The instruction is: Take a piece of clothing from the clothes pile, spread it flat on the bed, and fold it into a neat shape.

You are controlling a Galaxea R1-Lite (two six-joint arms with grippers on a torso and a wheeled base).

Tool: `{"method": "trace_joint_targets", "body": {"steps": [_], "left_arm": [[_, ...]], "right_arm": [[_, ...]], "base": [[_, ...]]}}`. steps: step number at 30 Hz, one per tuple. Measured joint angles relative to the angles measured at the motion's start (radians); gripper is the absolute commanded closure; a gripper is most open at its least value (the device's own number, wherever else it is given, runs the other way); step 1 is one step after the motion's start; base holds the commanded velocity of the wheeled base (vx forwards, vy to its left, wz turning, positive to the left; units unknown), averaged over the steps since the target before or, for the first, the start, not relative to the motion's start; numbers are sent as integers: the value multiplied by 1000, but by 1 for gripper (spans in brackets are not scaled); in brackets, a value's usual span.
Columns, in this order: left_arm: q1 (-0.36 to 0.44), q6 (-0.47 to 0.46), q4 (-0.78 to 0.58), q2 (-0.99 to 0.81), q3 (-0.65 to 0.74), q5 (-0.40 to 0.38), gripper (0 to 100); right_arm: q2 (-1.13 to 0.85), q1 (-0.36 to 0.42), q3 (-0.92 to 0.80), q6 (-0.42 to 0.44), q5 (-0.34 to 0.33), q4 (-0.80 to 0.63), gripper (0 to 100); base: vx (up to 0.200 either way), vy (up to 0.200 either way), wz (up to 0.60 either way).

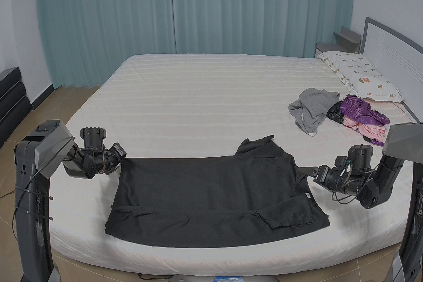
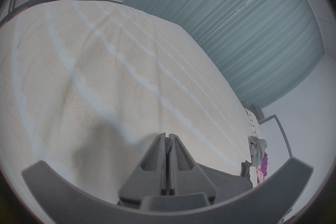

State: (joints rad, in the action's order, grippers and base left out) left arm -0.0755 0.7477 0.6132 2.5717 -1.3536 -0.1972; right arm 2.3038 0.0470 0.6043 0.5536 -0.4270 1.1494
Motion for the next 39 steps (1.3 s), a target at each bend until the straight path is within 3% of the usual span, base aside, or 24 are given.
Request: {"method": "trace_joint_targets", "body": {"steps": [10,17,25,32,39], "left_arm": [[0,1,-1,0,2,0,100],[0,2,-2,0,4,-1,100],[0,2,-2,-2,13,-1,100],[0,2,-2,-4,18,-1,100],[1,2,-2,-4,19,-1,100]], "right_arm": [[55,67,318,3,111,-248,0],[140,96,637,4,171,-474,0],[287,118,973,5,259,-639,0],[415,127,1189,3,294,-755,0],[483,126,1278,1,300,-796,0]], "base": [[0,0,0],[0,0,0],[0,0,0],[0,0,0],[0,0,0]]}}
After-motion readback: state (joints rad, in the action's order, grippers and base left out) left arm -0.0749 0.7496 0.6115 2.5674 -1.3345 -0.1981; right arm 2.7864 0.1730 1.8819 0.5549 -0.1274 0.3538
